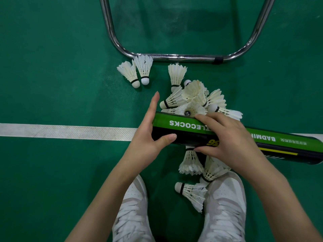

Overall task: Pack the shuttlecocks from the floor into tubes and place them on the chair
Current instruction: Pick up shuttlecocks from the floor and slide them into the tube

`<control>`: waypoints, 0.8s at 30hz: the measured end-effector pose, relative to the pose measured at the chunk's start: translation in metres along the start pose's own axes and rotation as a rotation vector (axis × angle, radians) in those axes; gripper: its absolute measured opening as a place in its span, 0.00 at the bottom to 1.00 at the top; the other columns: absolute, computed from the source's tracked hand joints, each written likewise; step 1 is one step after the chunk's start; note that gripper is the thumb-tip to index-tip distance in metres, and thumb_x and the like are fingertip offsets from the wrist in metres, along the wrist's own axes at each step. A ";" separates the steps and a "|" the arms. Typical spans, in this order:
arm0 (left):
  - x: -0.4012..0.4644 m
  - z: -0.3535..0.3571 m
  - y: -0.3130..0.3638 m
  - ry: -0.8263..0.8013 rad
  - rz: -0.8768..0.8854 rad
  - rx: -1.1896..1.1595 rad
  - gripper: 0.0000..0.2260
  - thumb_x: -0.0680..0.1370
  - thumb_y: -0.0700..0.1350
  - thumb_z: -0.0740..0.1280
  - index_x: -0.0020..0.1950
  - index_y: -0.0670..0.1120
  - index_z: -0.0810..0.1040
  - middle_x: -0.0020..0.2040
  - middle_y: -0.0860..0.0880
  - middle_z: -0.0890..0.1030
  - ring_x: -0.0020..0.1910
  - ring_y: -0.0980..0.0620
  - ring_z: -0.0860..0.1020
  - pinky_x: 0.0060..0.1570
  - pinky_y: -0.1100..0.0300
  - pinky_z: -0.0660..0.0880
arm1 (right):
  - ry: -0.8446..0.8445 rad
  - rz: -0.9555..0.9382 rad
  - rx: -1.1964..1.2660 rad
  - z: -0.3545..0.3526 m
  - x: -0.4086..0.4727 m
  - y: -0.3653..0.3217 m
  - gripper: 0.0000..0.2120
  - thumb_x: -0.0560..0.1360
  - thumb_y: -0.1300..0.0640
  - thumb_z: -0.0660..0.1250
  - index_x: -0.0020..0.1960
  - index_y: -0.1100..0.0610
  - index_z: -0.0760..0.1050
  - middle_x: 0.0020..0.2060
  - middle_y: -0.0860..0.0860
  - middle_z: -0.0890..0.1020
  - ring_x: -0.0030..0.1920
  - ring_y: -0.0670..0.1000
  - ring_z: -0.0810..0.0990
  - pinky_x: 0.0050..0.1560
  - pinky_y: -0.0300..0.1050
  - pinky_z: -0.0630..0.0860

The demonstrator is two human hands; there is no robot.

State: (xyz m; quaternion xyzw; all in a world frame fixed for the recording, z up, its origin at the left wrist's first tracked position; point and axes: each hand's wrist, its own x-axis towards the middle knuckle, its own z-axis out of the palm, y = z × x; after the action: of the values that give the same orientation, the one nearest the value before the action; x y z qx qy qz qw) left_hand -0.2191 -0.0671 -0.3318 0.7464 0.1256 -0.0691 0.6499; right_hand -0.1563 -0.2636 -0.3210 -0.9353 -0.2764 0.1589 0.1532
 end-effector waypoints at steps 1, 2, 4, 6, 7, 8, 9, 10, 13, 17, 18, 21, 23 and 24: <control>0.000 0.000 0.002 0.045 0.000 0.005 0.41 0.73 0.37 0.71 0.74 0.65 0.52 0.60 0.60 0.75 0.57 0.61 0.76 0.60 0.67 0.71 | 0.011 -0.002 -0.004 -0.001 0.001 0.000 0.37 0.64 0.43 0.73 0.70 0.46 0.64 0.61 0.48 0.72 0.59 0.53 0.71 0.60 0.48 0.64; 0.000 0.001 0.004 0.100 0.004 0.014 0.41 0.72 0.39 0.73 0.73 0.65 0.54 0.58 0.60 0.75 0.58 0.60 0.76 0.61 0.66 0.71 | 0.027 -0.004 -0.007 -0.003 0.002 -0.001 0.37 0.64 0.43 0.73 0.70 0.46 0.64 0.61 0.49 0.72 0.59 0.53 0.71 0.60 0.49 0.65; 0.001 0.001 0.009 0.222 0.020 0.063 0.43 0.66 0.47 0.78 0.73 0.64 0.56 0.59 0.57 0.72 0.62 0.59 0.72 0.65 0.61 0.68 | 0.066 -0.013 -0.004 -0.010 0.005 -0.002 0.37 0.64 0.43 0.73 0.69 0.48 0.65 0.60 0.50 0.73 0.58 0.54 0.73 0.59 0.51 0.66; 0.004 0.000 0.017 0.305 0.031 0.053 0.47 0.60 0.54 0.79 0.73 0.64 0.56 0.63 0.54 0.69 0.64 0.62 0.68 0.66 0.62 0.66 | 0.115 -0.040 -0.005 -0.019 0.009 -0.003 0.37 0.62 0.44 0.74 0.68 0.50 0.67 0.58 0.51 0.74 0.56 0.56 0.74 0.57 0.52 0.68; 0.005 0.000 0.022 0.324 0.028 0.001 0.48 0.59 0.55 0.78 0.72 0.64 0.55 0.65 0.53 0.68 0.64 0.63 0.68 0.66 0.61 0.66 | 0.140 -0.060 -0.011 -0.024 0.012 -0.005 0.37 0.62 0.44 0.75 0.68 0.51 0.67 0.58 0.52 0.75 0.55 0.56 0.75 0.57 0.52 0.69; 0.006 -0.001 0.027 0.331 0.026 -0.068 0.47 0.59 0.55 0.78 0.72 0.65 0.56 0.67 0.53 0.69 0.65 0.61 0.69 0.67 0.58 0.67 | 0.164 -0.076 -0.016 -0.031 0.014 -0.007 0.37 0.62 0.45 0.75 0.68 0.51 0.67 0.58 0.51 0.75 0.55 0.55 0.75 0.57 0.52 0.68; 0.008 -0.002 0.033 0.333 0.029 -0.142 0.46 0.59 0.54 0.78 0.71 0.65 0.56 0.67 0.52 0.70 0.66 0.58 0.70 0.68 0.54 0.68 | 0.186 -0.085 -0.019 -0.038 0.016 -0.009 0.38 0.62 0.45 0.75 0.69 0.50 0.67 0.58 0.51 0.74 0.55 0.54 0.74 0.57 0.50 0.68; 0.008 -0.002 0.039 0.337 0.041 -0.214 0.46 0.60 0.53 0.80 0.71 0.65 0.57 0.67 0.50 0.73 0.66 0.56 0.72 0.67 0.52 0.69 | 0.203 -0.091 -0.015 -0.047 0.018 -0.012 0.38 0.63 0.45 0.74 0.69 0.49 0.65 0.59 0.50 0.73 0.56 0.53 0.73 0.58 0.49 0.66; 0.011 -0.003 0.063 0.371 0.098 -0.417 0.44 0.62 0.46 0.81 0.71 0.63 0.60 0.60 0.48 0.80 0.58 0.55 0.79 0.61 0.54 0.73 | 0.242 -0.113 0.018 -0.073 0.021 -0.023 0.38 0.65 0.45 0.73 0.71 0.46 0.62 0.61 0.46 0.70 0.58 0.48 0.68 0.59 0.43 0.62; 0.008 -0.006 0.098 0.404 0.187 -0.531 0.43 0.60 0.45 0.74 0.70 0.62 0.60 0.53 0.48 0.82 0.52 0.55 0.81 0.58 0.54 0.75 | 0.299 -0.154 0.009 -0.103 0.023 -0.037 0.38 0.64 0.46 0.74 0.71 0.47 0.62 0.61 0.47 0.70 0.59 0.49 0.68 0.61 0.46 0.64; 0.007 -0.008 0.106 0.407 0.209 -0.531 0.43 0.60 0.45 0.75 0.70 0.62 0.60 0.52 0.49 0.82 0.52 0.55 0.81 0.59 0.53 0.74 | 0.316 -0.167 -0.002 -0.110 0.023 -0.040 0.38 0.64 0.46 0.74 0.71 0.47 0.63 0.61 0.48 0.71 0.58 0.50 0.69 0.61 0.48 0.65; 0.003 -0.019 0.132 0.404 0.273 -0.520 0.43 0.63 0.40 0.79 0.70 0.61 0.60 0.51 0.49 0.83 0.52 0.54 0.82 0.61 0.51 0.74 | 0.372 -0.194 0.009 -0.134 0.022 -0.052 0.38 0.64 0.45 0.74 0.70 0.48 0.63 0.60 0.49 0.71 0.57 0.51 0.70 0.60 0.50 0.67; 0.000 -0.025 0.151 0.401 0.327 -0.507 0.40 0.63 0.41 0.75 0.69 0.62 0.61 0.51 0.48 0.83 0.53 0.53 0.82 0.62 0.49 0.73 | 0.407 -0.219 0.035 -0.151 0.020 -0.061 0.38 0.64 0.45 0.74 0.70 0.48 0.63 0.60 0.49 0.70 0.57 0.50 0.71 0.60 0.50 0.68; -0.003 -0.028 0.161 0.399 0.350 -0.498 0.40 0.63 0.41 0.75 0.69 0.62 0.60 0.52 0.47 0.83 0.53 0.52 0.82 0.62 0.49 0.73 | 0.422 -0.230 0.049 -0.159 0.019 -0.066 0.38 0.64 0.45 0.74 0.70 0.47 0.63 0.60 0.48 0.70 0.57 0.50 0.71 0.60 0.50 0.69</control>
State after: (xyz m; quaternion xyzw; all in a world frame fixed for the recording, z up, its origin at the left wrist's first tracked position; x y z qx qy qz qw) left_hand -0.1790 -0.0593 -0.1736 0.5743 0.1331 0.2231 0.7763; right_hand -0.1111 -0.2317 -0.1565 -0.9063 -0.3390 -0.0519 0.2472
